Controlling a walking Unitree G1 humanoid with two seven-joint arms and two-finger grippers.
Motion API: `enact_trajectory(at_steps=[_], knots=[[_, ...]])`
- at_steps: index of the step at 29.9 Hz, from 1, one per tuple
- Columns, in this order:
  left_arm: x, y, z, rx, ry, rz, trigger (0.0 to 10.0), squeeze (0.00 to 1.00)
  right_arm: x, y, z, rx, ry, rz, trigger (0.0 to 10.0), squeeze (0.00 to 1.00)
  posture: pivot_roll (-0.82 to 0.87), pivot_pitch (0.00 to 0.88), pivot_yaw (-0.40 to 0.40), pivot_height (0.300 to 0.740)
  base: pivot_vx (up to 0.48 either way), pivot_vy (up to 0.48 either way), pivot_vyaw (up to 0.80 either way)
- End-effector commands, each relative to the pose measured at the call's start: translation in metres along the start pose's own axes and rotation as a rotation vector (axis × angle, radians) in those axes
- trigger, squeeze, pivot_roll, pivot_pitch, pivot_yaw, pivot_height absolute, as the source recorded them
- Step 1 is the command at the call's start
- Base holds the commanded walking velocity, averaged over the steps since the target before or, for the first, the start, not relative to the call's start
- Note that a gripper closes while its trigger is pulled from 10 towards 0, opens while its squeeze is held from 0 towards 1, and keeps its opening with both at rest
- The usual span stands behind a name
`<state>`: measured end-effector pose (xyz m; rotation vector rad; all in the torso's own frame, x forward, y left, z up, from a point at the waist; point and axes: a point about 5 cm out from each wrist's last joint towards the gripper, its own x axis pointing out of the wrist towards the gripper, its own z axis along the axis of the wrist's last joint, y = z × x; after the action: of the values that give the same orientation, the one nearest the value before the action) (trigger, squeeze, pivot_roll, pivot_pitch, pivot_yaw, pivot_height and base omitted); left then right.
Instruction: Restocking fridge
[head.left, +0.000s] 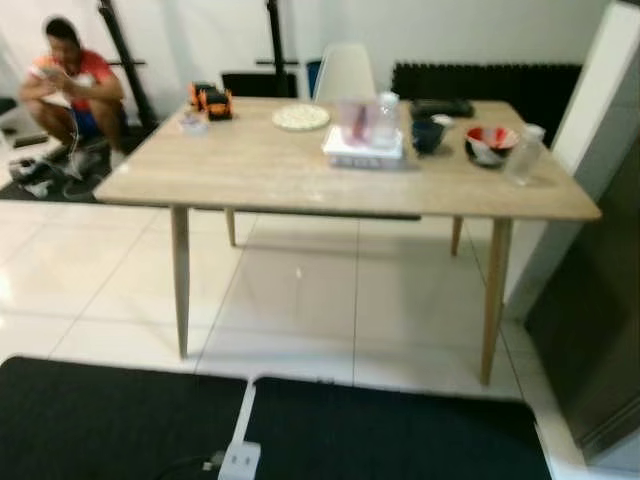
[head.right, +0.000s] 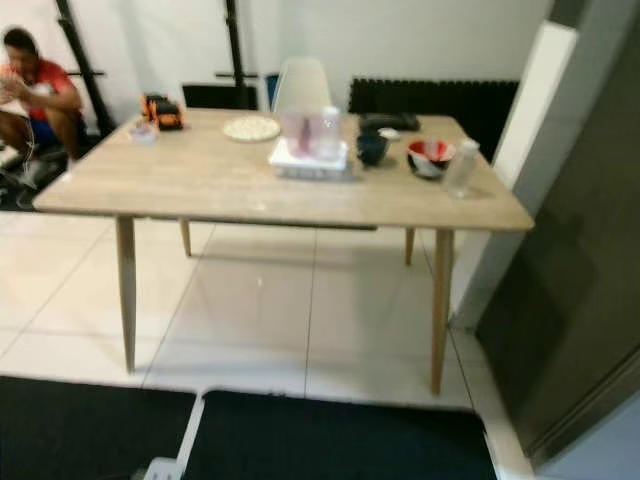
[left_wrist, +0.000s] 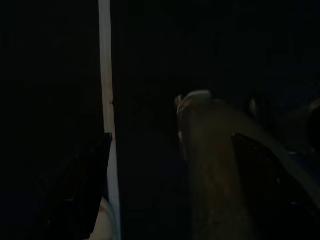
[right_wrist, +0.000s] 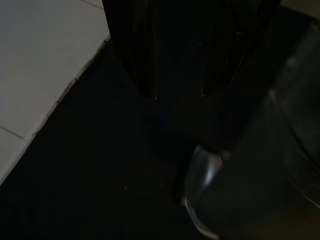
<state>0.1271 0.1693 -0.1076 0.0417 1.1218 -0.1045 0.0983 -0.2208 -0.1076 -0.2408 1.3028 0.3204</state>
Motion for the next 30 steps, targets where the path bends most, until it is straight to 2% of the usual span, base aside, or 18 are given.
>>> enact_trajectory(at_steps=[1, 22, 30], knots=[[-0.0019, -0.0044, -0.0169, 0.01, 0.071, -0.019, 10.0, 0.0, 0.0005, 0.003, -0.0048, 0.019, 0.016, 0.004, 10.0, 0.0, -0.08, 0.0, -0.004, 0.74, 0.416, 0.0, 0.0], [-0.0019, -0.0031, -0.017, 0.007, 0.075, -0.007, 10.0, 0.0, 0.0002, 0.0019, -0.0063, 0.016, 0.027, -0.011, 10.0, 0.0, -0.09, 0.0, -0.006, 0.74, 0.407, 0.0, 0.0], [-0.0018, -0.004, -0.0166, -0.005, 0.067, -0.003, 10.0, 0.0, -0.0003, -0.0002, -0.0057, 0.016, 0.028, -0.013, 10.0, 0.0, -0.08, 0.0, -0.009, 0.74, 0.0, 0.0, 0.0]])
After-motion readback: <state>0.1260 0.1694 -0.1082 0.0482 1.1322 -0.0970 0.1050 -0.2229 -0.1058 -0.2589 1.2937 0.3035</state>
